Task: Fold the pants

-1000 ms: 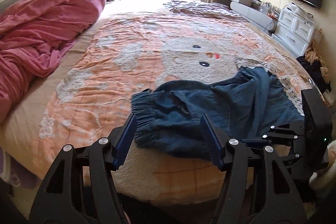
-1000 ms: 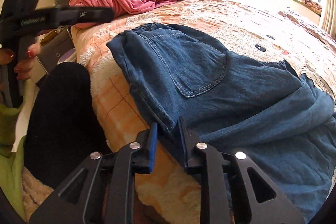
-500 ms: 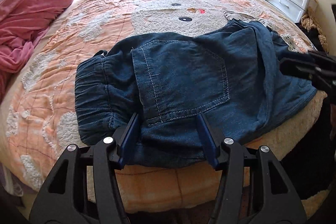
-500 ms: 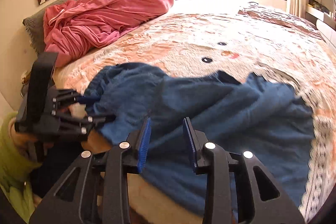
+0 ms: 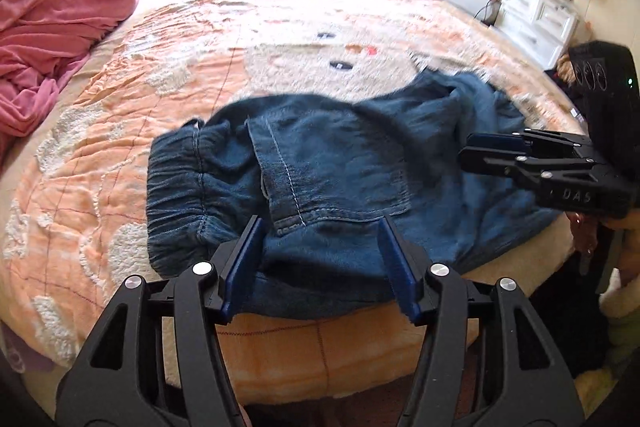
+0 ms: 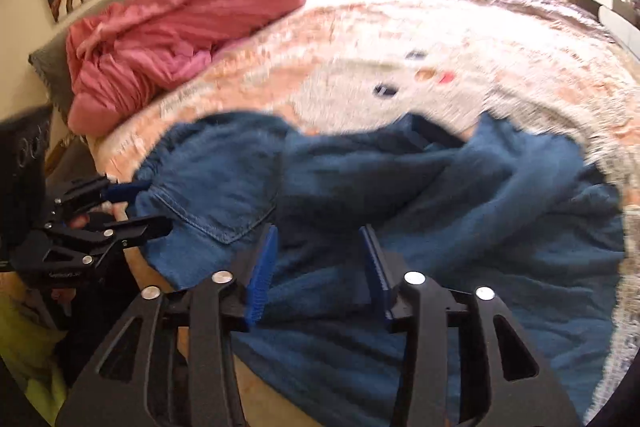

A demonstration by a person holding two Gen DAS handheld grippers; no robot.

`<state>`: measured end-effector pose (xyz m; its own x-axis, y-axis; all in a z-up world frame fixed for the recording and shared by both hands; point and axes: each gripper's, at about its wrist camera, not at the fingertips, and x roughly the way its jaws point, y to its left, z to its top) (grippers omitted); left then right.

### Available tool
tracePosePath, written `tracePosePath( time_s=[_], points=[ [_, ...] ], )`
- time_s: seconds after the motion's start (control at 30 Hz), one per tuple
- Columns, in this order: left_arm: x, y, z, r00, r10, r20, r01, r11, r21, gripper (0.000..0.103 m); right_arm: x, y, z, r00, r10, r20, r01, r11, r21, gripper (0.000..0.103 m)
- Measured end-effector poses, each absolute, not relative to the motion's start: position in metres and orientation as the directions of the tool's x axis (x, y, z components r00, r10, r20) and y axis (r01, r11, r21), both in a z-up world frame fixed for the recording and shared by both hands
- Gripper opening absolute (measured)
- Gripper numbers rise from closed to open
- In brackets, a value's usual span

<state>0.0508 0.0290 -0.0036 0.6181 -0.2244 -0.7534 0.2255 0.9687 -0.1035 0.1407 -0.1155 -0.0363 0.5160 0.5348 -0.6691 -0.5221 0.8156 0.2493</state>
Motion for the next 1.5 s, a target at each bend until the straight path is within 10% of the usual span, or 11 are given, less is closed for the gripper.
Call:
tracePosePath(
  time_s=[0.5, 0.97, 1.23, 1.5],
  points=[
    [0.085, -0.077, 0.000, 0.438, -0.465, -0.769, 0.479, 0.845, -0.238, 0.062, 0.173, -0.209, 0.003, 0.686, 0.313, -0.657, -0.263, 0.948, 0.178, 0.061],
    [0.111, -0.092, -0.040, 0.340, -0.590, -0.732, 0.507, 0.771, -0.386, 0.016, 0.264, -0.155, -0.017, 0.629, 0.227, -0.744, -0.275, 0.960, 0.061, 0.062],
    [0.098, -0.104, -0.038, 0.359, -0.596, -0.718, 0.596, 0.739, -0.316, 0.015, 0.329, -0.136, -0.058, 0.542, 0.112, -0.833, -0.190, 0.982, 0.008, 0.062],
    [0.099, -0.096, -0.036, 0.366, -0.604, -0.708, 0.590, 0.739, -0.325, 0.015, 0.336, -0.156, -0.054, 0.567, 0.127, -0.814, -0.166, 0.985, 0.039, 0.012]
  ],
)
